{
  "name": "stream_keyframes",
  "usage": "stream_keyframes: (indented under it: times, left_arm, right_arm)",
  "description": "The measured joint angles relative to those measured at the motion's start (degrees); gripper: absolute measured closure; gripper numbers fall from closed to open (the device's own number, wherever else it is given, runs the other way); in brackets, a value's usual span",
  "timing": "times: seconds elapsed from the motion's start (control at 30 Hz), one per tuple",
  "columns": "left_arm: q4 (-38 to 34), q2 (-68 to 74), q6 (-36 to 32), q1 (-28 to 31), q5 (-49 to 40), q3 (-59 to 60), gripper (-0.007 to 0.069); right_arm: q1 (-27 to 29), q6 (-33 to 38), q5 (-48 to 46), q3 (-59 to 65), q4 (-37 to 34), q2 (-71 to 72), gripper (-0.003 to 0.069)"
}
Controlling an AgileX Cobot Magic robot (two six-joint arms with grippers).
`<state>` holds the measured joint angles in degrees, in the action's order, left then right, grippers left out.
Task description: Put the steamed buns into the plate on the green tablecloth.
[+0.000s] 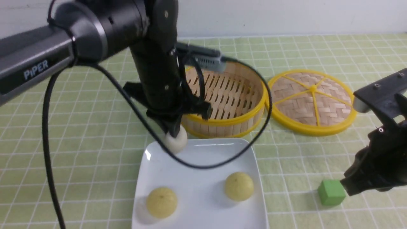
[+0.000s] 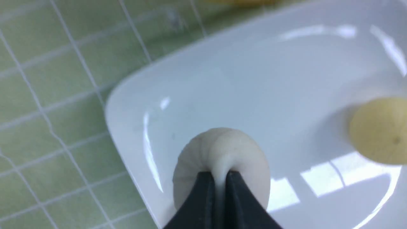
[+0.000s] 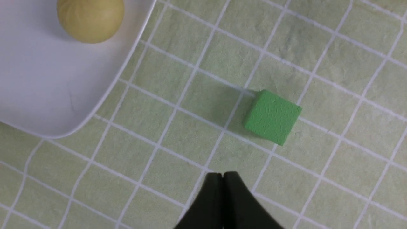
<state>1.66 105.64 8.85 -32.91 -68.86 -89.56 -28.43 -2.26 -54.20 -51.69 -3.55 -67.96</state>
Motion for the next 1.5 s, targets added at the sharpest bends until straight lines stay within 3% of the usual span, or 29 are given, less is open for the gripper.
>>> stream_keyframes:
  times: [0.17,0.37,0.43,0.63,0.8,0.93,1.0,1.13,1.5]
  left_arm:
    - [0.61,0.76,2.85,-0.55,9.03,7.4,0.0592]
    - [0.86,2.66,4.15,-0.55,10.4,9.44,0.0528]
    - [0.75,2.7,4.15,-0.55,10.7,9.44,0.0482]
    - [0.74,2.22,4.39,-0.55,12.36,9.44,0.0248]
    - [0.79,2.22,4.39,-0.55,12.52,9.44,0.0176]
    - [0.8,2.22,5.06,-0.55,12.7,9.44,0.0173]
    - [1.01,2.22,6.16,-0.55,13.21,9.44,0.0191]
    - [1.01,2.22,7.08,-0.55,13.62,9.44,0.0237]
    - [1.01,2.22,7.36,-0.55,12.91,9.44,0.0371]
  right_arm:
    - [0.0,-0.34,-4.2,0.0,0.0,0.4,0.0646]
    - [0.0,-2.71,-9.79,0.07,-0.06,7.25,0.0645]
    - [0.0,-2.79,-11.37,0.07,-0.06,11.05,0.0644]
    - [0.0,-2.99,-14.56,0.07,-0.06,28.21,0.0639]
    - [0.0,-3.12,-13.57,0.79,0.32,41.13,0.0639]
    - [0.0,-3.12,-3.34,6.74,1.28,49.5,0.0636]
    - [0.0,-3.12,10.82,15.28,2.18,54.83,0.0633]
    - [0.0,-3.12,21.98,23.65,2.4,57.88,0.0631]
    - [0.0,-3.16,25.51,26.24,2.58,58.37,0.0619]
